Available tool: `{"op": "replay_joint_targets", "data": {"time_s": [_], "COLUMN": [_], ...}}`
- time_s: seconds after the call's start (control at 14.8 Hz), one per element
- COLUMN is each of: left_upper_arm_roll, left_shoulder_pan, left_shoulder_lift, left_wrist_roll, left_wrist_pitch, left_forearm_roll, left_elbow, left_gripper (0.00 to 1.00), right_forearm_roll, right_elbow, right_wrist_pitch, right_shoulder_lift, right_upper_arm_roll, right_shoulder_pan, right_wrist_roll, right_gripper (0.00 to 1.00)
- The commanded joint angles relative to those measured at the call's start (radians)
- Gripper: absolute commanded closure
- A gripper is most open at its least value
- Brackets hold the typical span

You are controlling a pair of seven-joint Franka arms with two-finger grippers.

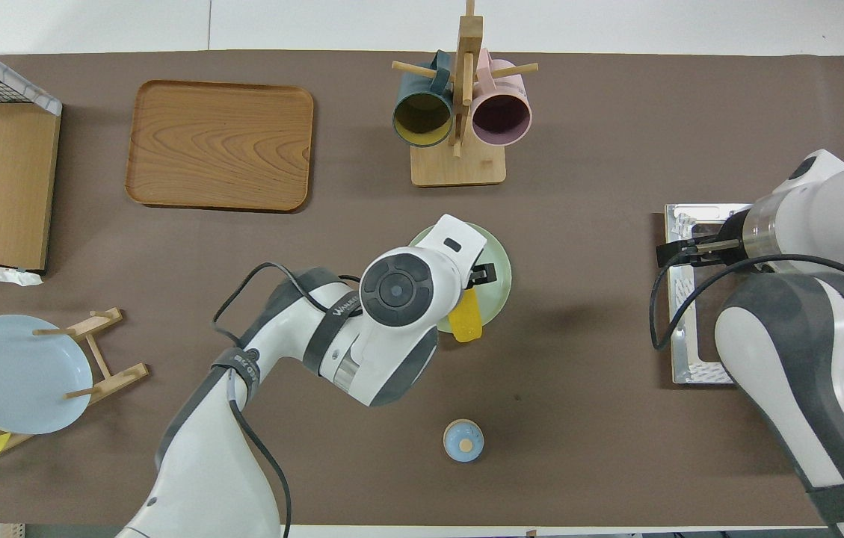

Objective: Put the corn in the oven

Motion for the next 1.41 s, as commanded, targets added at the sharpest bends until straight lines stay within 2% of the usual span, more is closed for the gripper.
{"op": "replay_joint_targets", "data": {"time_s": [0.0,0.27,0.47,0.67,0.94,1.01,1.14,1.21,1.35], "left_upper_arm_roll": [-0.005,-0.005,-0.002,0.0,0.0,-0.002,-0.002,-0.002,-0.002], "left_shoulder_pan": [0.111,0.253,0.361,0.468,0.577,0.593,0.597,0.611,0.611], "left_shoulder_lift": [-0.129,-0.218,-0.249,-0.304,-0.393,-0.411,-0.447,-0.466,-0.493], "left_wrist_roll": [0.1,0.232,0.302,0.388,0.56,0.597,0.631,0.632,0.632], "left_wrist_pitch": [-0.163,-0.378,-0.475,-0.569,-0.697,-0.724,-0.796,-0.817,-0.822], "left_forearm_roll": [-0.003,-0.004,-0.004,0.017,0.091,0.118,0.158,0.168,0.168], "left_elbow": [-0.007,0.055,0.103,0.121,0.122,0.12,0.109,0.094,0.063], "left_gripper": [0.0,0.0,0.0,0.0,0.0,0.0,0.0,0.0,0.0], "right_forearm_roll": [0.001,0.001,-0.017,-0.117,-0.158,-0.196,-0.369,-0.405,-0.41], "right_elbow": [0.026,0.162,0.28,0.401,0.412,0.417,0.431,0.429,0.414], "right_wrist_pitch": [-0.055,-0.177,-0.196,-0.167,-0.05,-0.029,0.019,0.067,0.088], "right_shoulder_lift": [0.007,0.057,0.143,0.283,0.382,0.422,0.511,0.528,0.544], "right_upper_arm_roll": [0.018,0.107,0.264,0.277,0.276,0.274,0.277,0.277,0.279], "right_shoulder_pan": [-0.016,-0.016,0.002,0.176,0.293,0.347,0.401,0.421,0.439], "right_wrist_roll": [-0.018,0.095,0.36,0.612,0.734,0.782,0.868,0.902,0.91], "right_gripper": [0.0,0.0,0.0,0.0,0.0,0.0,0.0,0.05,0.3]}}
